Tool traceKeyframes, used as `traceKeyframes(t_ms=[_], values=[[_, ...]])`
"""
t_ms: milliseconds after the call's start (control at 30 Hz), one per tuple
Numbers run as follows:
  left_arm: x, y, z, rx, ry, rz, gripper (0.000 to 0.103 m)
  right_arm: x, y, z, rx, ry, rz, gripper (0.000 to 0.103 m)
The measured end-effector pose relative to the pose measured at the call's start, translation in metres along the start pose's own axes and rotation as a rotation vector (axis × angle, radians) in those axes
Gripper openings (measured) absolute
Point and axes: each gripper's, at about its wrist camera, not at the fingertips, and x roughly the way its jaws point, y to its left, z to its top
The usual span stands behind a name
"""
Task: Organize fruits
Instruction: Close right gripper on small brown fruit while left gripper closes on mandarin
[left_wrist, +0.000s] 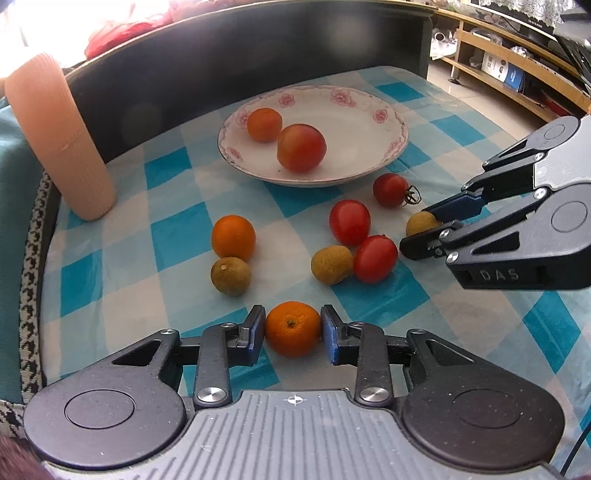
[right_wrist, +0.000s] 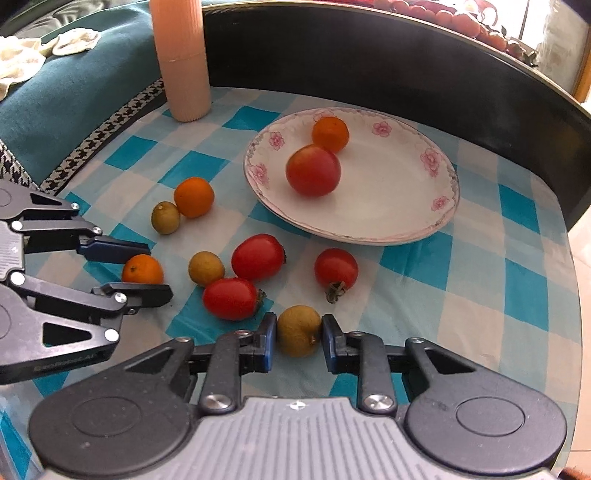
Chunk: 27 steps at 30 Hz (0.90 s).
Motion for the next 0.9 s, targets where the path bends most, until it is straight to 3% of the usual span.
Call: traceKeyframes(t_ms=[133, 200, 300, 467, 900], values=[[0.0, -0.003, -0.002, 0.013, -0.005, 0.015, 0.043, 0.0, 0.001, -0.001, 0.003, -0.006, -0.003, 0.043], [-0.001, -0.002, -0.002, 0.0, 0.0, 0.021, 0.049, 0.0, 0.0, -0.001, 0.014, -0.003, -0.003, 0.043], [0.0, 0.0, -0.003, -0.017, 0.003, 0.024, 0.052, 0.001, 0.001, -0.002, 0.014, -0.001, -0.01, 0.043], [-0.002, -0.002, -0.001, -0.034, 0.024, 0.012, 0.041, 0.0, 0.004, 0.002, 0.024, 0.016, -0.021, 0.043], [-0.006, -0.009, 0.005, -0.001, 0.053, 0.068, 0.04, -0.009, 0.015, 0.005, -0.006, -0.006, -0.033, 0.042]])
